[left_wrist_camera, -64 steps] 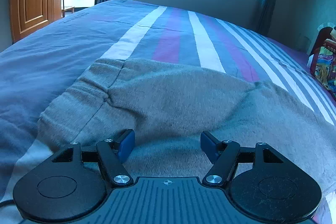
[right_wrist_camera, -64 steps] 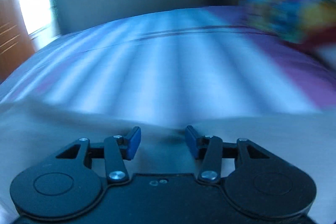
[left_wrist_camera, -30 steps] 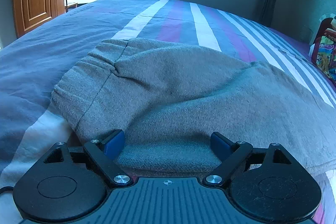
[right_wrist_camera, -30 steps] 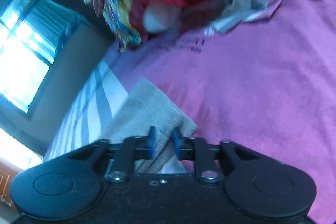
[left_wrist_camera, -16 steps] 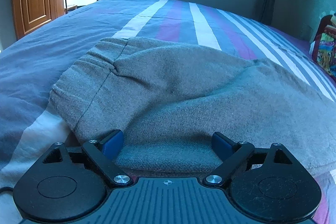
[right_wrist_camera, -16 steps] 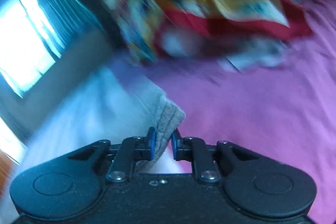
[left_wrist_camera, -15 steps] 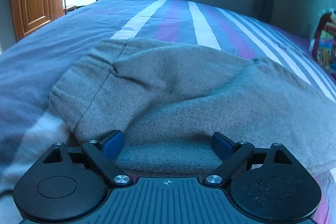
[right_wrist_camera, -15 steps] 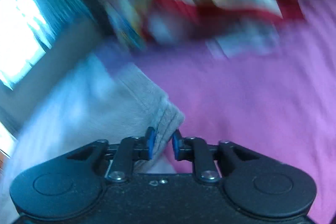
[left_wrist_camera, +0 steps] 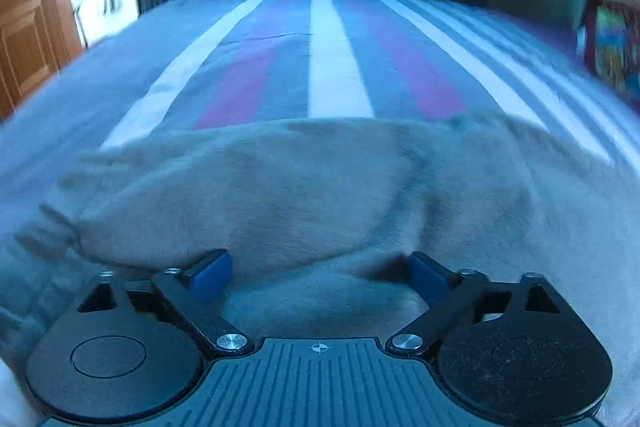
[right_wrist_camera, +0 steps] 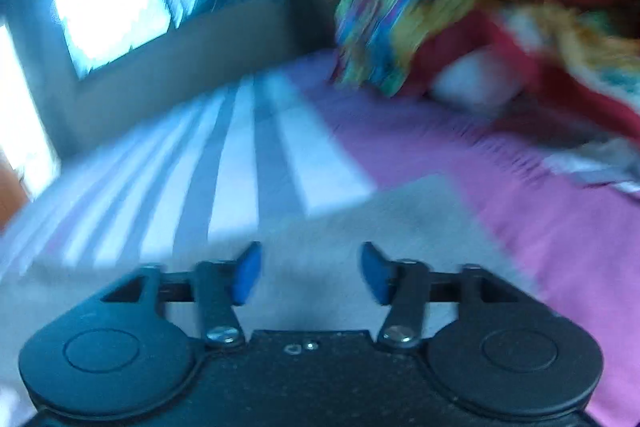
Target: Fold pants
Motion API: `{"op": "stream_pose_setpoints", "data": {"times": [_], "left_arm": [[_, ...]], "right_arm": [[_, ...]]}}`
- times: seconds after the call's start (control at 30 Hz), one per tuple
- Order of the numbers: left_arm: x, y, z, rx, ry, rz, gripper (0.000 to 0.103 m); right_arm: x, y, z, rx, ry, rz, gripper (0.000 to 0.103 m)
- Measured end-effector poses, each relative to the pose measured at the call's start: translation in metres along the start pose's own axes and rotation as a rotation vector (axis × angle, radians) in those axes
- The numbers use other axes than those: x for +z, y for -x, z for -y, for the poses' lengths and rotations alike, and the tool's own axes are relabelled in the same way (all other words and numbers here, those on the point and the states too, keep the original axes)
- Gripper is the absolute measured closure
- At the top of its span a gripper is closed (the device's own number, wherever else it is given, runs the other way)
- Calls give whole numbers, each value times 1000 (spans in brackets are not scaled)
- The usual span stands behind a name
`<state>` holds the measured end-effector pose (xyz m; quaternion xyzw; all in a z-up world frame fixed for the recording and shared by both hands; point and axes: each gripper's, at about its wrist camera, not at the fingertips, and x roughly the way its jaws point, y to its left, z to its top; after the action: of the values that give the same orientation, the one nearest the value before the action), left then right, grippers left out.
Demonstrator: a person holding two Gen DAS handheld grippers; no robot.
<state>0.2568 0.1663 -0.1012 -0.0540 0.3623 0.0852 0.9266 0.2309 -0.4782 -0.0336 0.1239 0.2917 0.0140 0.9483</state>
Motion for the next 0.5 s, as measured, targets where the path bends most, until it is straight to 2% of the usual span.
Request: {"op": "stream_pose_setpoints", "data": {"times": [0.03, 0.07, 0.13, 0.17, 0.2, 0.27, 0.3, 0.37, 0.4, 0.43, 0.47, 0.5], "left_arm": [[4, 4, -9, 14, 34, -3, 8], [6, 12, -16, 12, 55, 22, 8], [12, 24, -29, 4, 68, 93, 8], [16, 22, -36, 26, 64, 92, 8], [20, 16, -42, 44, 61, 79, 8], [25, -6, -52, 90, 38, 14, 8], [25, -16, -55, 92, 33, -21, 8], [32, -15, -46, 119, 16, -29, 8], [34, -7, -41, 125, 7, 3, 8], [33, 9, -39, 110, 22, 76, 8], [30, 20, -38, 87, 35, 130, 8], [26, 26, -38, 100, 30, 157, 8]], "right_arm": [[-2, -16, -2, -54, 35, -81, 35], [-5, -25, -2, -97, 76, -112, 37], [3, -20, -2, -89, 62, -115, 44], [6, -14, -2, -67, 47, -97, 50], [10, -7, -3, -46, 40, -55, 49], [13, -8, -8, -65, 56, -11, 45], [11, -16, -8, -83, 61, -28, 42], [8, -45, -4, -154, 59, -132, 41], [10, -46, -3, -152, 50, -119, 41], [13, -42, -3, -147, 31, -113, 44], [15, -34, -1, -137, 10, -85, 47], [15, -23, 1, -120, -8, -39, 47]]}}
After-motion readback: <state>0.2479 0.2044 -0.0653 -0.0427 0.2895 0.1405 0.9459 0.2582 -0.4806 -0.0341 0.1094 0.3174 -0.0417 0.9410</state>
